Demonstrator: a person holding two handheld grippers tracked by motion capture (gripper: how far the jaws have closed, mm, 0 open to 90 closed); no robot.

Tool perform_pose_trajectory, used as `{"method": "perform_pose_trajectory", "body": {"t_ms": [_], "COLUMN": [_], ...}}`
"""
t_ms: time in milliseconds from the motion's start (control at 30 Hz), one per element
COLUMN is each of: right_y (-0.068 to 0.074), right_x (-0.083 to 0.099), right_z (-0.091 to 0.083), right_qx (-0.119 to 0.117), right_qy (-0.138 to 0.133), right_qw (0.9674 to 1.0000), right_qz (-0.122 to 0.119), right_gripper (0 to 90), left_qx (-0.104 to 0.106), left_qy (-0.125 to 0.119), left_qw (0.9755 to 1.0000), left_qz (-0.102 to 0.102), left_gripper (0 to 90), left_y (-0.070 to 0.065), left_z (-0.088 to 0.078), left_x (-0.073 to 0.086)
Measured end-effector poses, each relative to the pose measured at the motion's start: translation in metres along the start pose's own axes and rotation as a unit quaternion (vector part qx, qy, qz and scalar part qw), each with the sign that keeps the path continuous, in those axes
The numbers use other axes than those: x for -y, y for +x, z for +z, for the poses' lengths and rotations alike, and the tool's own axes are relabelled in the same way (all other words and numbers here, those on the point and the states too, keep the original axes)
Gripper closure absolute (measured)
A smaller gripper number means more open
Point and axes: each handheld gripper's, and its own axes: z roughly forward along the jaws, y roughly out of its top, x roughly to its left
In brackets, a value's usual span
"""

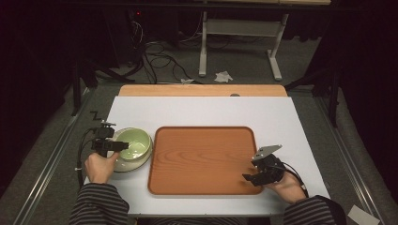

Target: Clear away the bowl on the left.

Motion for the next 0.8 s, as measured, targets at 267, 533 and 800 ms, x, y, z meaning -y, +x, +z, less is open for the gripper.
{"method": "perform_pose_trajectory", "body": {"t_ms": [267, 533, 800], "right_y": [0.000, 0.001, 0.002], "right_x": [0.000, 0.000, -0.001], "right_z": [0.001, 0.000, 0.002], "right_qx": [-0.001, 0.000, 0.000], "right_qy": [0.001, -0.003, 0.002], "right_qw": [1.0000, 1.0000, 1.0000], "right_qz": [-0.001, 0.002, -0.006], "right_gripper": [36.4, 36.5, 36.5], "left_qx": [0.034, 0.042, 0.048], "left_qy": [-0.004, -0.004, -0.006], "left_qw": [0.9987, 0.9982, 0.9976], "left_qz": [-0.038, -0.043, -0.050], "left_gripper": [62.9, 72.1, 83.1], "left_y": [0.011, 0.011, 0.014], "left_z": [0.003, 0.002, 0.001], "left_x": [0.002, 0.002, 0.002]}}
